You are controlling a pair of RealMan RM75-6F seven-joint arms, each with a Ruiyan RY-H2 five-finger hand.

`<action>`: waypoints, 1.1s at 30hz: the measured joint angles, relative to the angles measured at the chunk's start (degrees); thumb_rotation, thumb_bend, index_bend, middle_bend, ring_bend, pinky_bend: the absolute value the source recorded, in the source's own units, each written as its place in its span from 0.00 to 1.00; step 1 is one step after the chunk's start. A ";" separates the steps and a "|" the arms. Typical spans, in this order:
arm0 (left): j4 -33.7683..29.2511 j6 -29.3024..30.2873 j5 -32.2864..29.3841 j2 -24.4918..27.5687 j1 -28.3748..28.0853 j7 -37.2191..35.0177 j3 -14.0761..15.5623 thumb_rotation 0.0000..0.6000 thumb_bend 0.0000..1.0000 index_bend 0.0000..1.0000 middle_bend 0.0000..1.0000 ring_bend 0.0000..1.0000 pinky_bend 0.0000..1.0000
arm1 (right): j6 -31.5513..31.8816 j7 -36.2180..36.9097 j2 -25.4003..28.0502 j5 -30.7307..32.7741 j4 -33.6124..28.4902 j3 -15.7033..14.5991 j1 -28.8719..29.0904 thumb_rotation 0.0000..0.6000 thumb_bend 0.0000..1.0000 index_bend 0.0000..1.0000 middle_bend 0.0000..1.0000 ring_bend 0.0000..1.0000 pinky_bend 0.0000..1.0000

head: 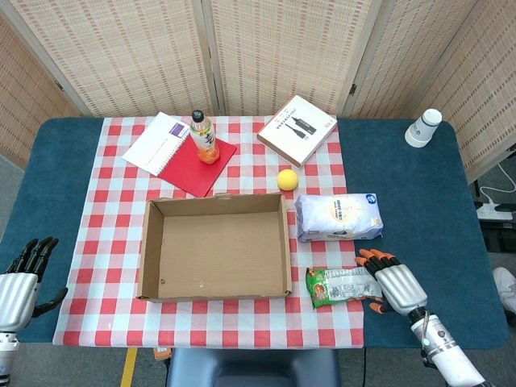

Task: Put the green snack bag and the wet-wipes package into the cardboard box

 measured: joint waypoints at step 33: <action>0.62 0.17 -0.43 0.38 -0.01 -2.28 -0.38 1.00 0.24 0.02 0.05 0.00 0.23 | -2.80 -3.15 -8.01 3.89 5.45 0.86 4.28 1.00 0.11 0.54 0.40 0.35 0.54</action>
